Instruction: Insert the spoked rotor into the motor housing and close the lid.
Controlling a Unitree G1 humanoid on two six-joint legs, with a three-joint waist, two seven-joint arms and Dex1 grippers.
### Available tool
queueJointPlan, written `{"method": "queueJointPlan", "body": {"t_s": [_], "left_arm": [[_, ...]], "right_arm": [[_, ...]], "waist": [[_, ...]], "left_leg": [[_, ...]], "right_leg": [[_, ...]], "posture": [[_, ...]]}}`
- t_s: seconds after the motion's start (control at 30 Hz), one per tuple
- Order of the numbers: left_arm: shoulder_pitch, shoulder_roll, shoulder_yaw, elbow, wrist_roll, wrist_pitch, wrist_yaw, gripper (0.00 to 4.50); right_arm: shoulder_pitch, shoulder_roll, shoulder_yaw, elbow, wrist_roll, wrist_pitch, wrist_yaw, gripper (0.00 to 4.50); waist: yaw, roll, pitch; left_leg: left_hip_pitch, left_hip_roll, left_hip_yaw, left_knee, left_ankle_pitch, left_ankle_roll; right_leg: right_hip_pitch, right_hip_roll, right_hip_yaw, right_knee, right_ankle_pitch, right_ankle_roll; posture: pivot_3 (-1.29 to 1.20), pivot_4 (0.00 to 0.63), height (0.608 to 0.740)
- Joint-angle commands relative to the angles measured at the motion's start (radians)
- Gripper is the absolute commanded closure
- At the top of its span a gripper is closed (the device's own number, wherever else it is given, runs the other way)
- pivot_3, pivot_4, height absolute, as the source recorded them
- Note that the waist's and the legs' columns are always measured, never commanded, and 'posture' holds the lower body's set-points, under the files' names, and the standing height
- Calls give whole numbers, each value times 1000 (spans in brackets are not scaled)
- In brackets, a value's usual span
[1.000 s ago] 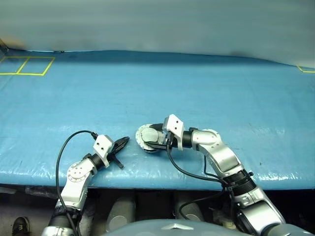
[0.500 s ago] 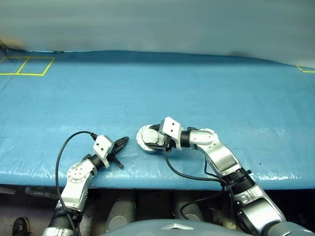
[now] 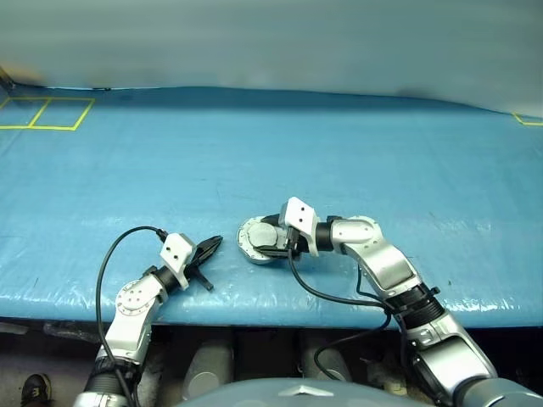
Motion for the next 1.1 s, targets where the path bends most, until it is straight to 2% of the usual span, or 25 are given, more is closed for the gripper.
{"method": "queueJointPlan", "body": {"t_s": [0.03, 1.1], "left_arm": [[16, -6, -13, -1, -3, 8, -4, 4500], [3, -38, 5, -54, -43, 94, 28, 4500]], "right_arm": [[-8, 11, -3, 7, -9, -19, -16, 1499], [-19, -11, 35, 139, -114, -48, -92, 1499]], "waist": [[0, 0, 0], [1, 3, -4]], "left_leg": [[0, 0, 0, 0, 0, 0], [3, 0, 0, 1, 0, 0]], "right_leg": [[0, 0, 0, 0, 0, 0], [2, 0, 0, 0, 0, -1]], "posture": [[0, 150, 740], [0, 150, 740]]}}
